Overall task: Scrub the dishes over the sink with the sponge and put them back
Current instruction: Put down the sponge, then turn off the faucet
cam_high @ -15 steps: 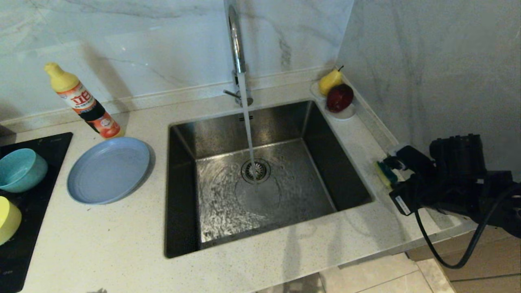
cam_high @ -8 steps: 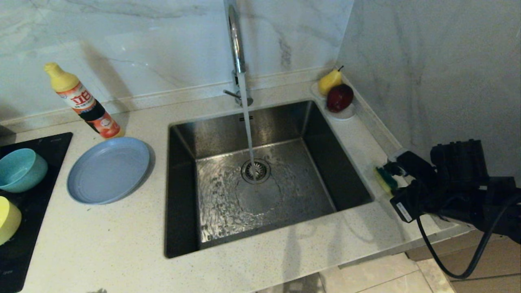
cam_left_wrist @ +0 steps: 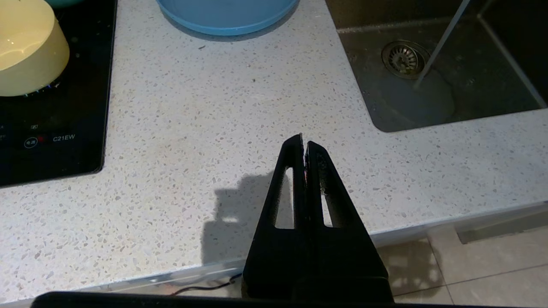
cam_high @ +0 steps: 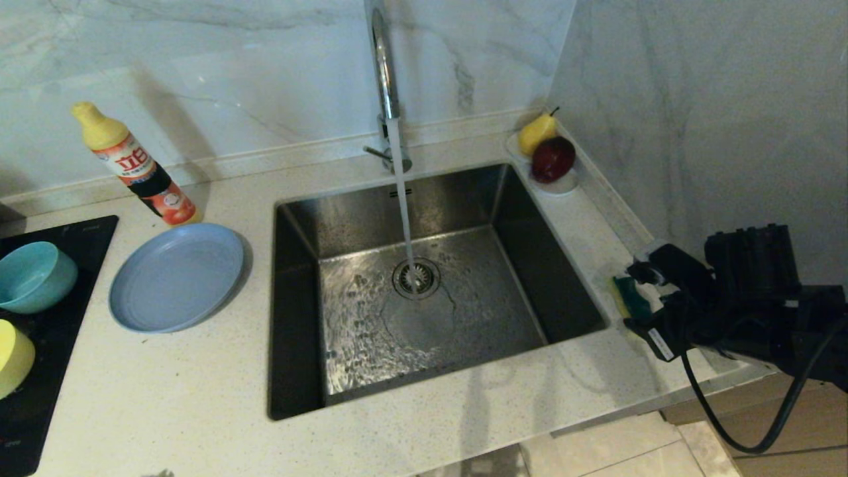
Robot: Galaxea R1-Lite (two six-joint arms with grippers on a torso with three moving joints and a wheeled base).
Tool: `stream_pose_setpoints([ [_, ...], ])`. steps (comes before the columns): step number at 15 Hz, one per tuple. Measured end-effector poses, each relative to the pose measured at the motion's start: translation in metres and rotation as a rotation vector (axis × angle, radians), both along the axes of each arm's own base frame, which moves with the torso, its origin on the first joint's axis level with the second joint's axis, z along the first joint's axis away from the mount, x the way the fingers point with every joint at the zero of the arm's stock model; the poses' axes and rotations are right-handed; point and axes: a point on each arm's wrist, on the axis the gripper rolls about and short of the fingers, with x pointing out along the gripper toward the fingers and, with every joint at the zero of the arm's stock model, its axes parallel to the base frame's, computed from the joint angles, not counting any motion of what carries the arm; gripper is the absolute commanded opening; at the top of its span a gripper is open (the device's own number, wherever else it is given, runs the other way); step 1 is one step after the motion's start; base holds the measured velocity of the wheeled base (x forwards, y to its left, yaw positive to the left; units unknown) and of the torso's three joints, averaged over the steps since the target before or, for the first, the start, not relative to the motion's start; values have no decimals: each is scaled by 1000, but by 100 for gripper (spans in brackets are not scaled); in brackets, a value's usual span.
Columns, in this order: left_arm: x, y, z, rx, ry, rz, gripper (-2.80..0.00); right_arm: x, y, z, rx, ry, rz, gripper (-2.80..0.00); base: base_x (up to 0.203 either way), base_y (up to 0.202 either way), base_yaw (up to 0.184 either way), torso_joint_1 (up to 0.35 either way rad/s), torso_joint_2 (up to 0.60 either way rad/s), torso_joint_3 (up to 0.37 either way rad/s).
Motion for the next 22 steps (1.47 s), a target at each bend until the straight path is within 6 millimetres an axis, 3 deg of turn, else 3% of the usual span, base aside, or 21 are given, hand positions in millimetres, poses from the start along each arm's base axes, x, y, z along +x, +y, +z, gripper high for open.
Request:
stream_pose_setpoints([
  [4,0,0,0,0,0,0,-280,-6,-1,9,12,-29,1,0,0,0,0,0,0,0],
  [5,0,0,0,0,0,0,-280,-9,-1,13,19,-42,5,-237,0,0,0,0,0,0],
  [6,0,0,0,0,0,0,-280,-13,1,17,35,-57,7,-280,0,0,0,0,0,0],
  [16,0,0,0,0,0,0,-280,-91,33,66,199,-214,173,-280,0,0,0,0,0,0],
  [19,0,0,0,0,0,0,-280,-127,23,68,239,-251,258,-280,0,0,0,0,0,0],
  [22,0,0,0,0,0,0,-280,-163,1,55,273,-259,346,-280,0,0,0,0,0,0],
])
